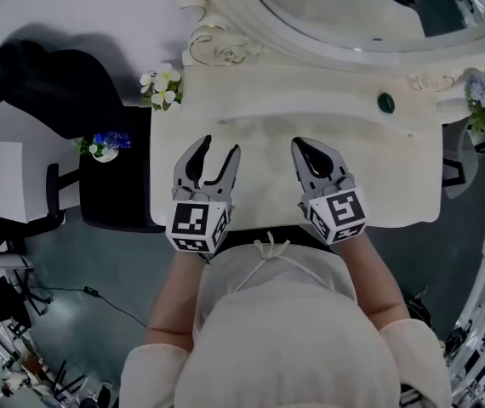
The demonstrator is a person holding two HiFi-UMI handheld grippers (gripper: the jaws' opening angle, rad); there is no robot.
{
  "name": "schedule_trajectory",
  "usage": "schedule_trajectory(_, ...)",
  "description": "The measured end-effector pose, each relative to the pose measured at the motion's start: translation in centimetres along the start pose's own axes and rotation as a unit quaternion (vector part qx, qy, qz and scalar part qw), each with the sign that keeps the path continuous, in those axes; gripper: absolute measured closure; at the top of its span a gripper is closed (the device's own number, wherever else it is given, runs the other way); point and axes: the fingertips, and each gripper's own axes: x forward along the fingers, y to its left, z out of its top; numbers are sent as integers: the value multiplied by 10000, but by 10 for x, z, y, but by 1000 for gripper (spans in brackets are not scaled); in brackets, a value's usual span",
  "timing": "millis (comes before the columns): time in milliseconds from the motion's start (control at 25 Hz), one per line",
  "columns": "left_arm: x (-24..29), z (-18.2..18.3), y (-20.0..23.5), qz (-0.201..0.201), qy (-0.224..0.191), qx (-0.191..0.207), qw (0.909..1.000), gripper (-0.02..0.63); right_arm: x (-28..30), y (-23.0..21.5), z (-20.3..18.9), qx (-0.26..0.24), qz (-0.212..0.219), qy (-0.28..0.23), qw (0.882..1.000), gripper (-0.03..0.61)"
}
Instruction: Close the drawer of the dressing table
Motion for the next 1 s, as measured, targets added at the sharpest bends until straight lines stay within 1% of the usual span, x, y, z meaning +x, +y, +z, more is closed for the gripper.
schedule_trajectory(200,-21,55,-13,-35,-633,230,9977,385,-19,-3,29,-266,131,-312,9991,572)
schedule_trajectory(240,-25,64,-15,-31,-726,340,9968,396,-23,-3,35,-301,170,-377,9987,572)
schedule_trajectory(360,-38,92,-26,-14,-1008,686,9925,484,-35,-3,52,-304,219,-570,9977,572)
schedule_trajectory(560,-54,129,-40,-15,-1388,843,9867,529,-53,-7,73,-364,173,-810,9959,572)
schedule_trajectory(680,-58,140,-46,-114,-1519,844,9847,571,-60,-8,80,-472,221,-862,9949,574)
schedule_trajectory(760,-57,141,-52,-227,-1530,883,9840,588,-63,-10,84,-519,219,-914,9942,574)
schedule_trajectory(840,-55,137,-56,-332,-1487,865,9845,595,-66,-11,89,-548,184,-975,9935,575)
schedule_trajectory(1000,-50,127,-60,-417,-1319,697,9879,595,-70,-14,96,-634,105,-1078,9921,577)
